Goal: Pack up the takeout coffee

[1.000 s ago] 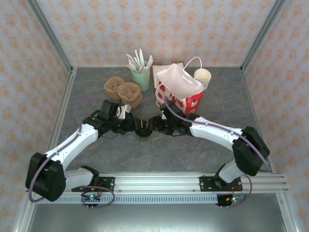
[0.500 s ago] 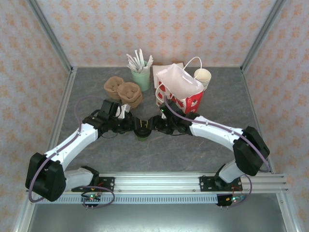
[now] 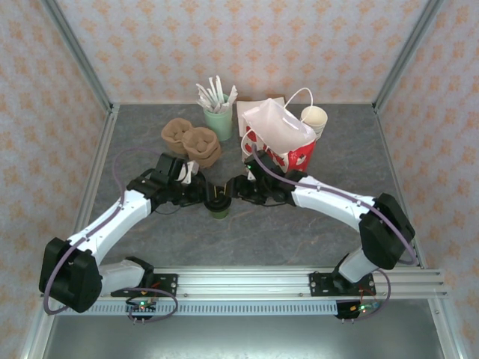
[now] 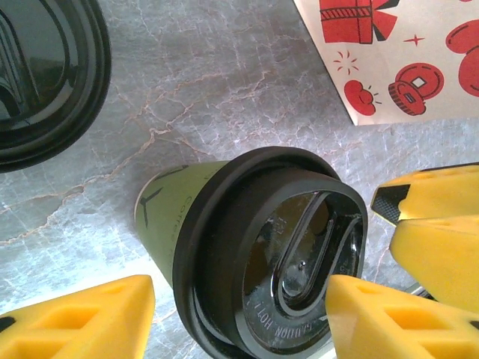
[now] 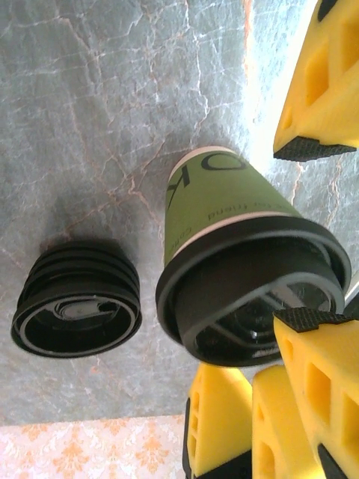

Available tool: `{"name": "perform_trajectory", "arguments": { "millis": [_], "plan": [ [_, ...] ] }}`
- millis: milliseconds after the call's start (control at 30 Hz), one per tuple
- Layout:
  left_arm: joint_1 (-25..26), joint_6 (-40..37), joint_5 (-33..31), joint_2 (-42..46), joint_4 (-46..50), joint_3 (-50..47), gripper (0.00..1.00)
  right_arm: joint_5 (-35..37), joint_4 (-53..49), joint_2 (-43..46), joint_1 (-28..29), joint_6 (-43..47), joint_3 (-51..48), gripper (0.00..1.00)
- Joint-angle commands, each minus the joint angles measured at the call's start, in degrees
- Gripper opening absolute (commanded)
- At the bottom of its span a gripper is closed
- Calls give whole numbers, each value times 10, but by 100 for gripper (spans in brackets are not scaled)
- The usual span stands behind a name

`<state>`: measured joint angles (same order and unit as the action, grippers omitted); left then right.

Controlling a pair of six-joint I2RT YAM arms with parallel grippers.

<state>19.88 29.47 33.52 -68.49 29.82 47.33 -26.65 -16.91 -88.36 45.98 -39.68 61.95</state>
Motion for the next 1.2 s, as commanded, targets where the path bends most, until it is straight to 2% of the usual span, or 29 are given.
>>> {"name": "perform_trajectory", "arguments": {
  "millis": [0,200,367,600,767,833,967,1167],
  "plan": [
    [4,-12,-21,21,21,26,68,-3,-22,1,4,18,24,57],
    [4,-28,-56,24,49,79,70,-10,-46,14,4,33,51,56],
    [4,-31,-132,32,67,141,70,-6,-106,29,4,70,109,55],
    [3,-13,-268,33,36,187,71,8,-175,27,3,117,217,51],
    [-27,-20,-305,-21,32,232,72,11,-212,13,-4,142,288,50],
    [-45,-13,-308,-48,26,246,72,9,-215,13,-10,146,304,50],
    [-92,22,-274,-95,-8,251,71,-1,-216,12,-23,147,321,50],
    [-162,101,-200,-178,-114,233,62,-18,-218,13,-37,144,328,48]
  ]
}}
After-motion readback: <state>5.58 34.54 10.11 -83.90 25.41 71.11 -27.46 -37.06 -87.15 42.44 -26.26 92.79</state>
